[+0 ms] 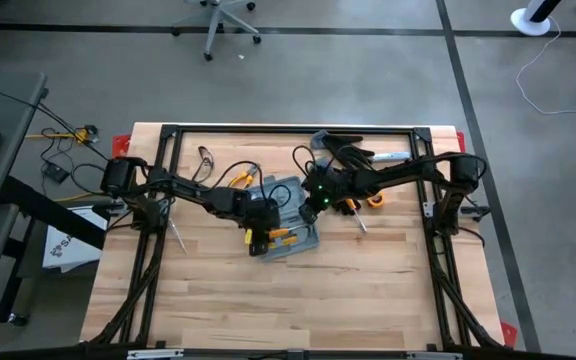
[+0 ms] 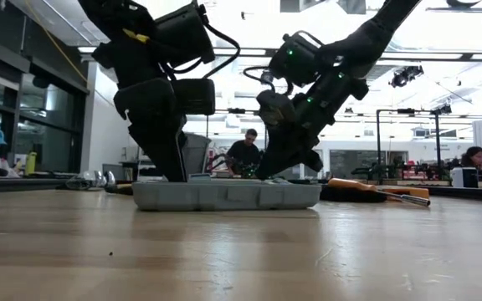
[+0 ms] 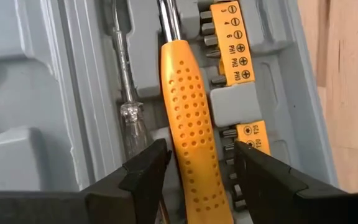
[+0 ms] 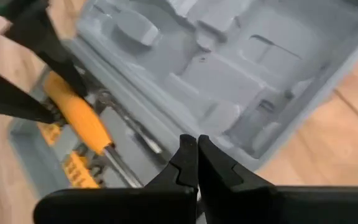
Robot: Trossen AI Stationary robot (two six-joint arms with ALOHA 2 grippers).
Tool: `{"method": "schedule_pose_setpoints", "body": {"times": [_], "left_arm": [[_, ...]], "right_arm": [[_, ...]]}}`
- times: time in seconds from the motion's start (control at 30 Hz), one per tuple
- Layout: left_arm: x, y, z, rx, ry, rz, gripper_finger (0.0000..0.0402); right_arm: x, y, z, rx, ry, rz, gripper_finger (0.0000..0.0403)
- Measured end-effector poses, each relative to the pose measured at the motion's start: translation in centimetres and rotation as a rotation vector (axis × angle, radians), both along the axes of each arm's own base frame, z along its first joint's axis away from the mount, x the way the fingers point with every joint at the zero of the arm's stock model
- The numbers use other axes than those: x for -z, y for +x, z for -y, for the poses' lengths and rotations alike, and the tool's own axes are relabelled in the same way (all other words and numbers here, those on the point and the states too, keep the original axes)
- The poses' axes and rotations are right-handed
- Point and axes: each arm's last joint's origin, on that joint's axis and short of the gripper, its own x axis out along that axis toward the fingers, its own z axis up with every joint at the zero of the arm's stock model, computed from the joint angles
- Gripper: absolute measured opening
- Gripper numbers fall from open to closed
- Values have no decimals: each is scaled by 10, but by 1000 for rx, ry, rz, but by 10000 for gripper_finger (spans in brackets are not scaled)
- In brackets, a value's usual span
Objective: Prefit tool cases
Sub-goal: Remove the yellow hammer from the gray toolbox
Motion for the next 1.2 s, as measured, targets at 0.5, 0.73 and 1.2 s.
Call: {"method": "schedule_pose_setpoints", "body": {"times": [0.5, 0.73, 1.2], "left_arm": [[2, -1, -9, -54, -106, -31, 182], [16, 0, -8, -84, -327, -122, 182], [17, -1, -14, -88, -322, -130, 182]], "right_arm": [[12, 28, 8, -60, -21, -12, 0], [20, 46, 15, -90, 29, -41, 0], [5, 37, 10, -185, 0, -63, 0]]}}
